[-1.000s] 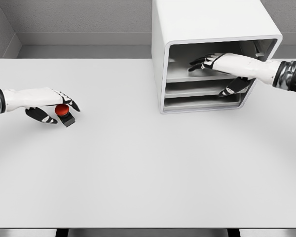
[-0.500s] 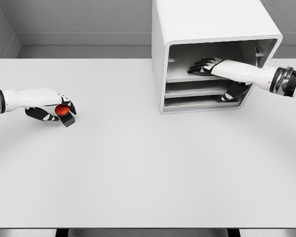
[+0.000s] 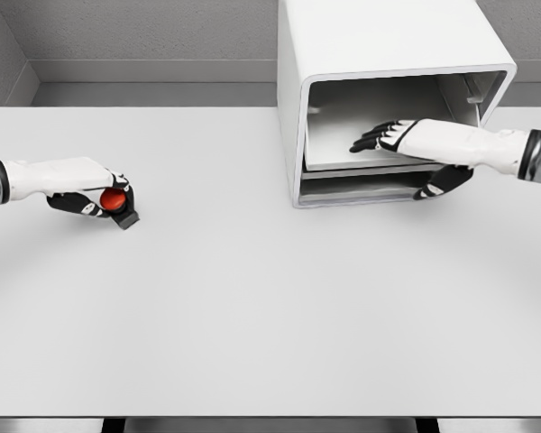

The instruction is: Slide open multi-storey tabletop storage cabinets and put open load switch and slide close multi-storey tabletop storage cabinets

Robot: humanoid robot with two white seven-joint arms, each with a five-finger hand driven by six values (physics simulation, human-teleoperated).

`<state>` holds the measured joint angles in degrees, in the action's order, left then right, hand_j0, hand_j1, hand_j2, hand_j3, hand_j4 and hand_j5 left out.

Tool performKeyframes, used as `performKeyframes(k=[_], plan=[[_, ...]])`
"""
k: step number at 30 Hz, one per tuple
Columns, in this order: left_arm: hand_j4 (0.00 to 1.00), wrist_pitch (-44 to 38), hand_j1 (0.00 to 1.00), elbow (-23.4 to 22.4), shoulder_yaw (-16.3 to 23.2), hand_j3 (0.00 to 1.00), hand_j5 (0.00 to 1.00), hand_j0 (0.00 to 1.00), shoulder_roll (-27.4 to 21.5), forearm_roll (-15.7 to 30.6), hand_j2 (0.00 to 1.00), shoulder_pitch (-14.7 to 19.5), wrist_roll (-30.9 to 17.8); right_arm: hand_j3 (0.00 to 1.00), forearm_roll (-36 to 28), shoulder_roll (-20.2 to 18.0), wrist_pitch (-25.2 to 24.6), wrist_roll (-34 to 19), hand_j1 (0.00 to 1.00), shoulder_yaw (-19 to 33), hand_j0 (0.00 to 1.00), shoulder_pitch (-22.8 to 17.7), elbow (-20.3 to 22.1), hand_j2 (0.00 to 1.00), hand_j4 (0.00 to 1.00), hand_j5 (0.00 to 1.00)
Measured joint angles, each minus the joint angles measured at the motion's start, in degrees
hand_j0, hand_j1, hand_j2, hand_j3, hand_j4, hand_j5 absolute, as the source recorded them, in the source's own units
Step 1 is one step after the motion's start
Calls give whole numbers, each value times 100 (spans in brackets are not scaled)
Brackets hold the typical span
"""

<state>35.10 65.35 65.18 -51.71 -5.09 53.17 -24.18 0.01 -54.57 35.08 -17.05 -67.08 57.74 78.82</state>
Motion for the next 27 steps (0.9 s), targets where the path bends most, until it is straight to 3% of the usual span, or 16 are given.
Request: performKeyframes(k=[5,12,19,27], plan=[[46,1,46,54,-24,46,46,46,3,28,46,79,-2,100,-6,-319,0,-19,100,0,100,-26,433,100,100,100],[46,1,46,88,-55,46,46,46,14,61,46,149,0,100,-22,-406,1,-62,100,1,100,35,529,100,100,100],[46,1,46,176,-124,46,46,46,27,131,46,158,6,100,78,-282,0,-71,100,-36,100,193,520,100,100,100],[46,2,46,354,-202,46,46,46,32,302,46,158,18,100,465,19,-411,-73,100,-34,100,211,277,100,100,100]])
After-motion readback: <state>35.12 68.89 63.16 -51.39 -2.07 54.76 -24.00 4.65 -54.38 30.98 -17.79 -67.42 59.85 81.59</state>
